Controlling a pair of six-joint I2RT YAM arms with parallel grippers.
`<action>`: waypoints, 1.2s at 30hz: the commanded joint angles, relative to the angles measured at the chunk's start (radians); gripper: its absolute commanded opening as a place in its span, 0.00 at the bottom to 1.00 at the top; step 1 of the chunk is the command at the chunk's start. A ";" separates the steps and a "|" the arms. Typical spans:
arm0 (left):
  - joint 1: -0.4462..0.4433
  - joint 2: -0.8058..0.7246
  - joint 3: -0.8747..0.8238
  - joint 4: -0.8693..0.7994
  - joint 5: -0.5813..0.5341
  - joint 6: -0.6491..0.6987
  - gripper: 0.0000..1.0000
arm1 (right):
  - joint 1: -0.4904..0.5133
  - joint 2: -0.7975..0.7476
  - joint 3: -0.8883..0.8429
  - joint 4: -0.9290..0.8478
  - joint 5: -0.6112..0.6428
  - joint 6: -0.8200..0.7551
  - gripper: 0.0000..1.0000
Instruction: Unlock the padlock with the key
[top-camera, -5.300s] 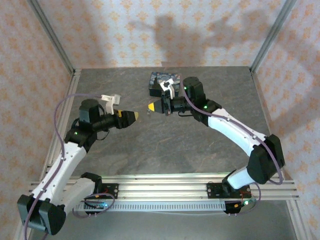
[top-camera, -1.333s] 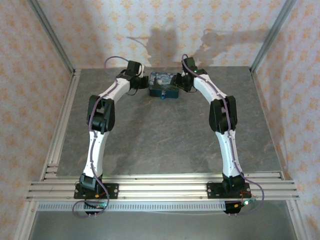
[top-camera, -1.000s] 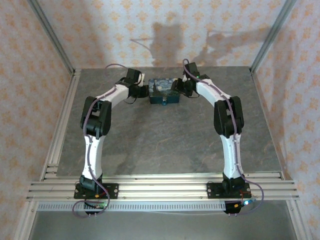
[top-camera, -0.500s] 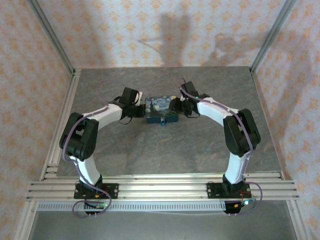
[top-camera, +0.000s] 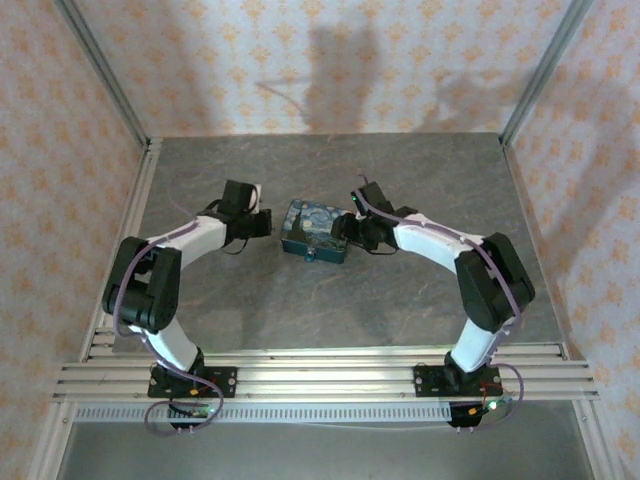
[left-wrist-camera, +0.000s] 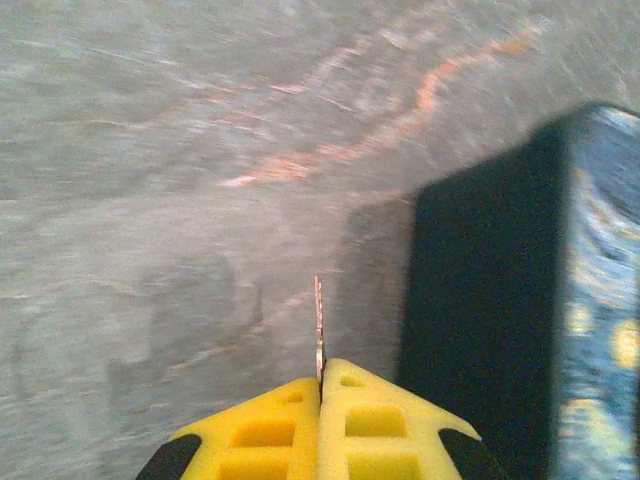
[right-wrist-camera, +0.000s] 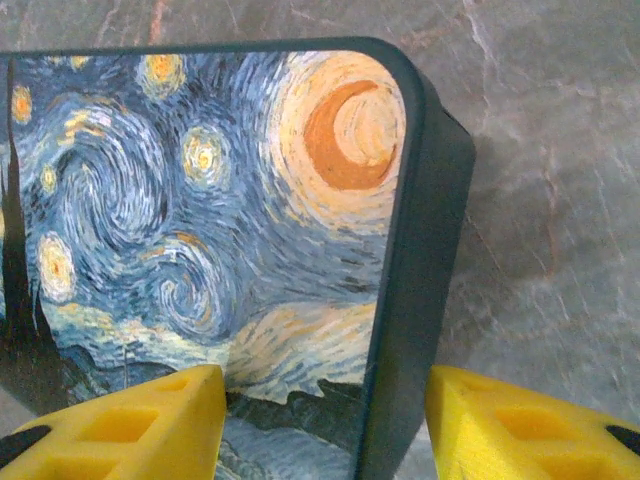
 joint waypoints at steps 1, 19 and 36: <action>0.041 -0.085 -0.038 -0.039 -0.033 0.013 0.00 | 0.002 -0.110 -0.056 -0.062 0.122 0.036 0.57; 0.048 -0.538 -0.306 -0.199 0.059 0.022 0.00 | 0.417 0.091 0.159 -0.203 0.505 0.137 0.46; 0.036 -0.644 -0.393 -0.145 0.146 -0.001 0.00 | 0.377 0.364 0.390 -0.255 0.601 0.097 0.45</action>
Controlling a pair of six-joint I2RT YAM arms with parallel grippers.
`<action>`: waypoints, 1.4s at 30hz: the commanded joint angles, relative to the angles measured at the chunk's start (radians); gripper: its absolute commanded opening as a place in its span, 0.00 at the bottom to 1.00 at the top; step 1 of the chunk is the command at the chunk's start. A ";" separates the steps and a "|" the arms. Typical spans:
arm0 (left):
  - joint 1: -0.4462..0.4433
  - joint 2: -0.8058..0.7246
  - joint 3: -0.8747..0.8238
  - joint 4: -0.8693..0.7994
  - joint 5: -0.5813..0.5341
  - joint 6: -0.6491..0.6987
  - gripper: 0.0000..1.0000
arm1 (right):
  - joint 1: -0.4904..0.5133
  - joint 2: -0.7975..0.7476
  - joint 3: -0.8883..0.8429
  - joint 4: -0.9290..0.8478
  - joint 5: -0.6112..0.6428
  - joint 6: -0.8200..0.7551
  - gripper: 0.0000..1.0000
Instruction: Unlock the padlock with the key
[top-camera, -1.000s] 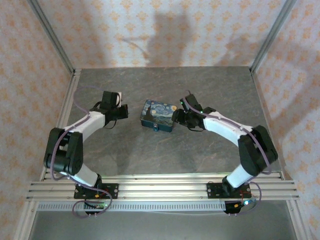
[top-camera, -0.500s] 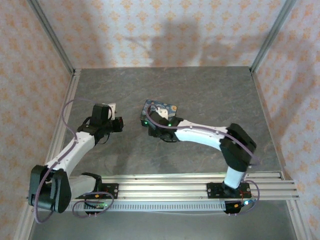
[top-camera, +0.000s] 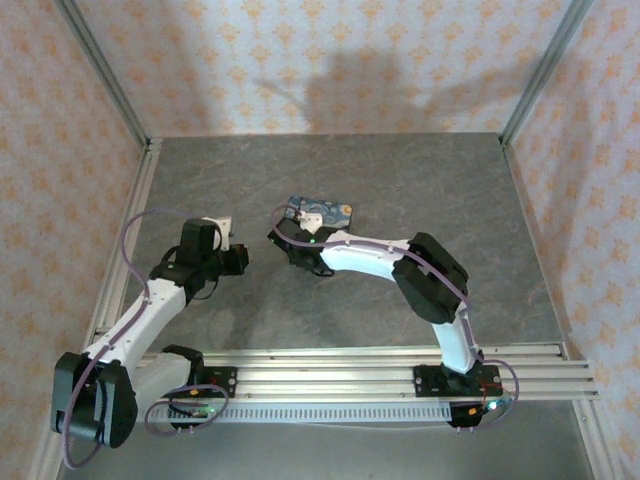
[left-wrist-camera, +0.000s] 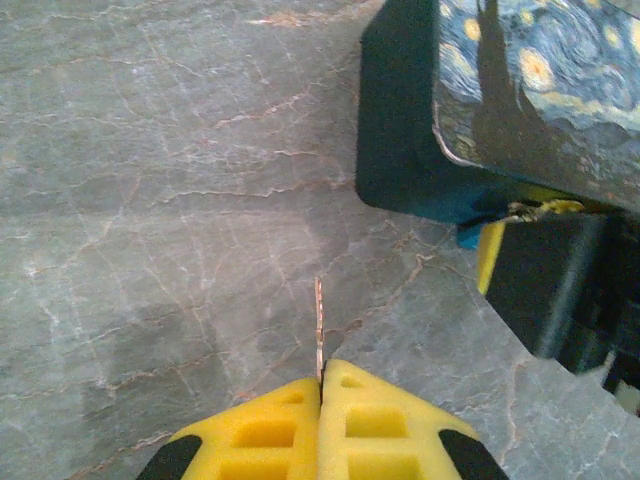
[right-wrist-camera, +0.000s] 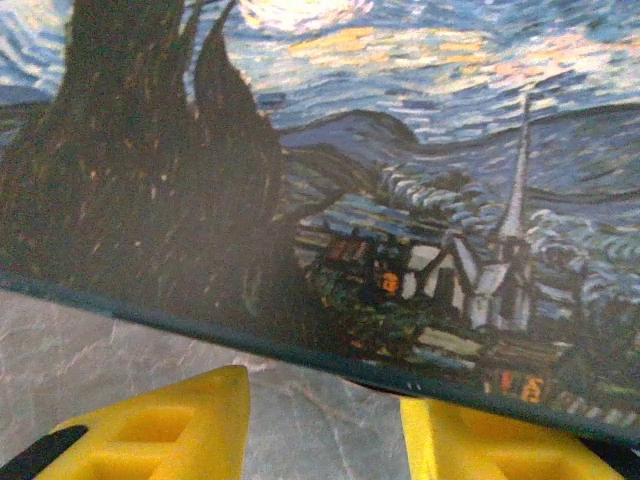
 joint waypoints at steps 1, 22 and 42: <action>-0.006 -0.015 -0.022 0.037 0.040 -0.013 0.00 | -0.030 0.036 0.030 -0.049 0.053 -0.008 0.45; -0.008 0.012 -0.039 0.103 0.106 -0.012 0.00 | -0.097 0.109 0.074 0.001 0.046 -0.064 0.33; -0.134 0.113 -0.168 0.481 0.332 0.033 0.00 | -0.123 0.006 0.155 -0.140 -0.238 -0.200 0.04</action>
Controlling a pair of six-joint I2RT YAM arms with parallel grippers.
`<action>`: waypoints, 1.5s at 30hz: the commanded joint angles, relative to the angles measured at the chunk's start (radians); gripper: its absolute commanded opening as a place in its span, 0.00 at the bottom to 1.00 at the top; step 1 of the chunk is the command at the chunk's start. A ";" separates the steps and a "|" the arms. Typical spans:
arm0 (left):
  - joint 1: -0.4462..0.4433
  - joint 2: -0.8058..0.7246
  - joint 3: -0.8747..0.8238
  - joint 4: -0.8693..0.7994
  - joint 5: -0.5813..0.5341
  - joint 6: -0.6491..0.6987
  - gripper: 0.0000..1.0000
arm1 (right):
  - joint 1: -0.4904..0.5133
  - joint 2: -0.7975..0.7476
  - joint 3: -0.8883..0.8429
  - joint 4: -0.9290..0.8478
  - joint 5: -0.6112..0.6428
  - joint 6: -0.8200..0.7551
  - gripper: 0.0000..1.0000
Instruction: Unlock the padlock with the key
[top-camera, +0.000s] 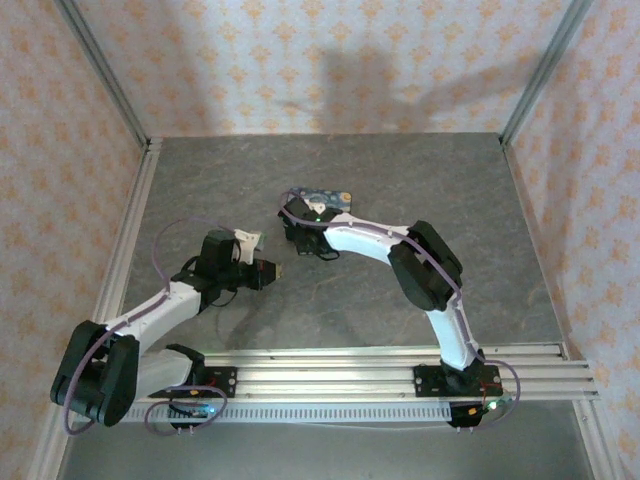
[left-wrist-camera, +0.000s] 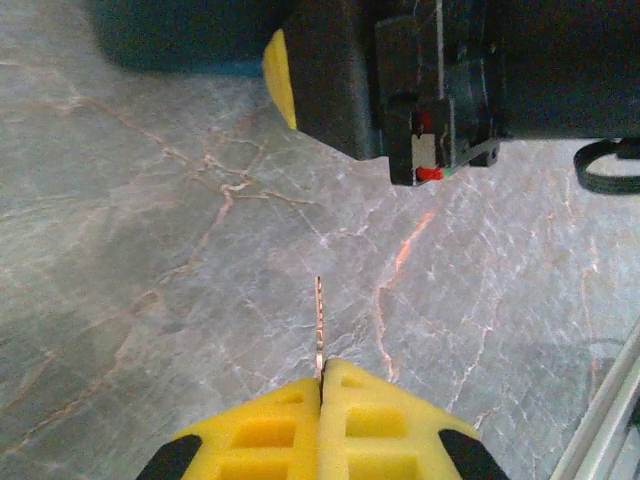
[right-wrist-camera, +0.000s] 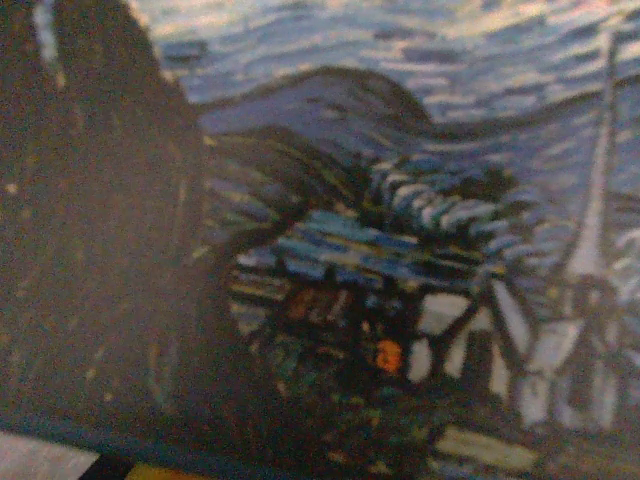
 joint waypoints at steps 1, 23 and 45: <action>-0.008 -0.004 -0.029 0.173 0.069 0.033 0.00 | -0.017 -0.070 0.042 -0.063 -0.106 -0.036 0.03; -0.056 0.145 -0.115 0.619 -0.014 0.018 0.00 | -0.138 -0.116 0.060 -0.070 -0.534 0.004 0.00; -0.050 0.432 -0.044 0.969 0.045 0.004 0.00 | -0.237 -0.140 0.064 -0.087 -0.759 0.048 0.00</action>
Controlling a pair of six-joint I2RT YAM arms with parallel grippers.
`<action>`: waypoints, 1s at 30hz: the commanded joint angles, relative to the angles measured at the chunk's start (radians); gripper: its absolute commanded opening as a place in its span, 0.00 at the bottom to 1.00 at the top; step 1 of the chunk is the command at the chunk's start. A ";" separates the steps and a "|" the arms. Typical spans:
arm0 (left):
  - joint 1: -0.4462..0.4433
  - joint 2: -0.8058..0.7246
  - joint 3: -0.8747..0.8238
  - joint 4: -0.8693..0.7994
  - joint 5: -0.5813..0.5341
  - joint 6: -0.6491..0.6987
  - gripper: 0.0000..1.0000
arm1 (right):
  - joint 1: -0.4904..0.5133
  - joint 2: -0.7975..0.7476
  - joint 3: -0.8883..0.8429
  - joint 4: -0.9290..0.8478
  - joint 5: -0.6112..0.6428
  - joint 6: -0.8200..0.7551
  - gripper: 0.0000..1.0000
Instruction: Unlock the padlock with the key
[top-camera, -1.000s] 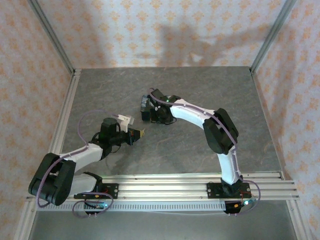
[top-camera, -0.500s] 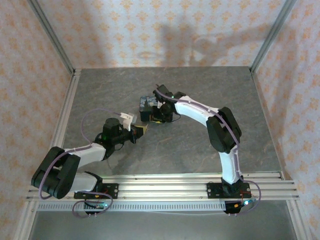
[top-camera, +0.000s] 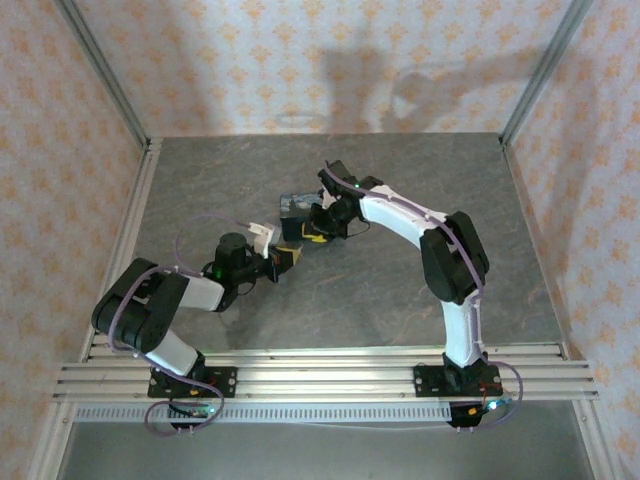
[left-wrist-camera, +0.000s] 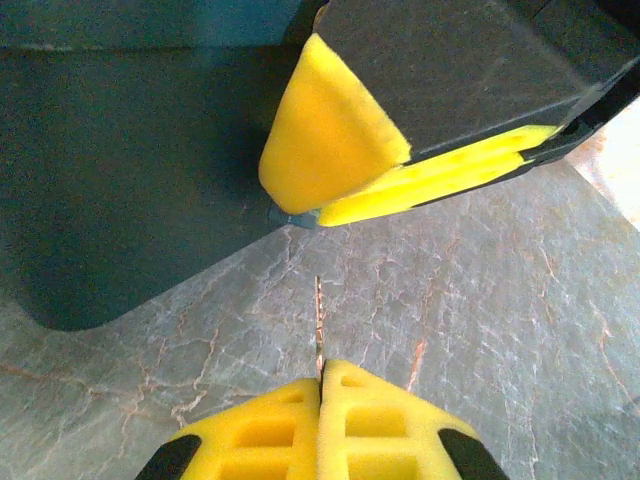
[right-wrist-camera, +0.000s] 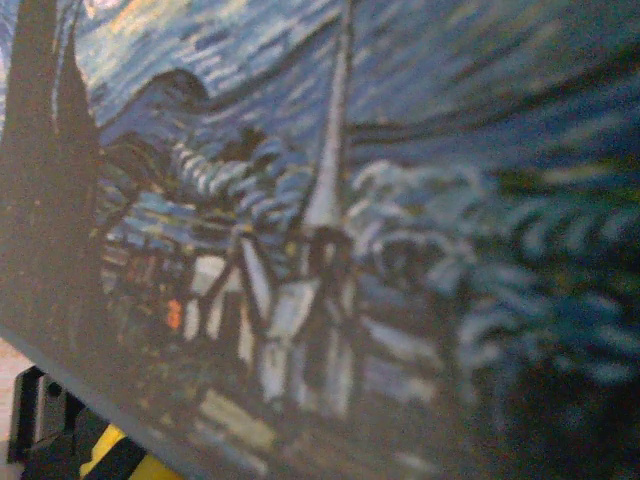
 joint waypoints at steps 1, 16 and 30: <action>0.003 0.022 0.035 0.128 0.029 -0.006 0.00 | -0.013 -0.054 0.039 -0.021 -0.048 0.004 0.00; 0.011 0.035 0.025 0.153 0.012 0.045 0.00 | -0.051 -0.045 0.106 -0.117 -0.144 -0.044 0.00; 0.011 0.053 0.038 0.192 0.028 0.022 0.00 | -0.053 -0.044 0.110 -0.135 -0.156 -0.053 0.00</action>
